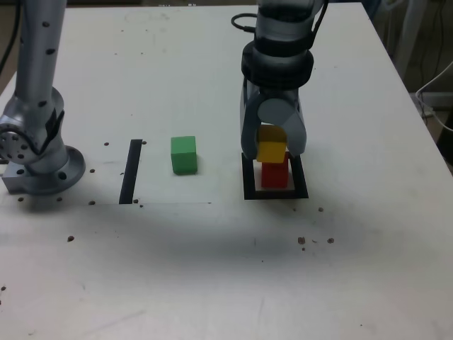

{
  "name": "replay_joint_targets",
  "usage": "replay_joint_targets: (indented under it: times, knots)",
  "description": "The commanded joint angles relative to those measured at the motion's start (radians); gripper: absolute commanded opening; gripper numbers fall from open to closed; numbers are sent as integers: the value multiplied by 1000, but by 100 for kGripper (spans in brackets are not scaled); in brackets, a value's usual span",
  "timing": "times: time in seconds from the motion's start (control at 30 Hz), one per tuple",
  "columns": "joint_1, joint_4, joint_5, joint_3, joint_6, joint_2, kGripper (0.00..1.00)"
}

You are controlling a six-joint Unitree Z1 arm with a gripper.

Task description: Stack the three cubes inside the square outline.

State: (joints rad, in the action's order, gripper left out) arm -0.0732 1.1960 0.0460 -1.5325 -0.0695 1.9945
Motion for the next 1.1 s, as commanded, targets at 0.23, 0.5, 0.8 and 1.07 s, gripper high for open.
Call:
replay_joint_targets:
  times: [0.23, 0.5, 0.8, 1.07]
  knots:
    - [-4, -24, -12, 11, 7, 6, 58]
    - [-11, -60, -12, 28, 8, 5, 92]
    - [-13, -57, -6, 41, 8, -13, 99]
    - [-14, -43, 1, 80, 11, -98, 99]
